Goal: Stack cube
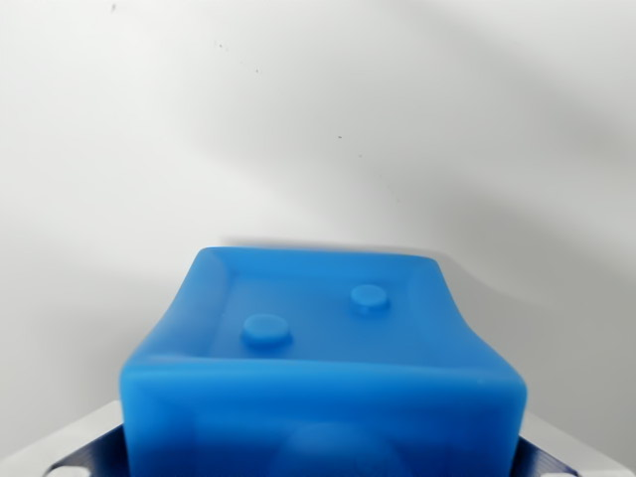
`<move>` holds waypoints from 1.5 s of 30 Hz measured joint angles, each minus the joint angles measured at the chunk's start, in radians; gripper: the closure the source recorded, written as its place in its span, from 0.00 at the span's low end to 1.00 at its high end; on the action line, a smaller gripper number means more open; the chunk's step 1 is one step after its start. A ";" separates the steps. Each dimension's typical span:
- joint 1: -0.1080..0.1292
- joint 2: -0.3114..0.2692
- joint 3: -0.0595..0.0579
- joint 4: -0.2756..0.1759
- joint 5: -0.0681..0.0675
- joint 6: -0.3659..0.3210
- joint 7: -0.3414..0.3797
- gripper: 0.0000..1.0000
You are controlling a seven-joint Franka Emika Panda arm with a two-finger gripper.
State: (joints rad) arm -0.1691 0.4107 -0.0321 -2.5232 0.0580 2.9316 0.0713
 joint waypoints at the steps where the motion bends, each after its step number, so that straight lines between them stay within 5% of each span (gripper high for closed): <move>1: 0.000 -0.004 0.000 -0.001 0.000 -0.003 0.000 1.00; 20: 0.014 -0.117 -0.017 -0.027 -0.008 -0.089 0.005 1.00; 45: 0.020 -0.330 -0.029 -0.046 -0.041 -0.276 0.031 1.00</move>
State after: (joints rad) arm -0.1487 0.0806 -0.0615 -2.5692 0.0167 2.6559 0.1021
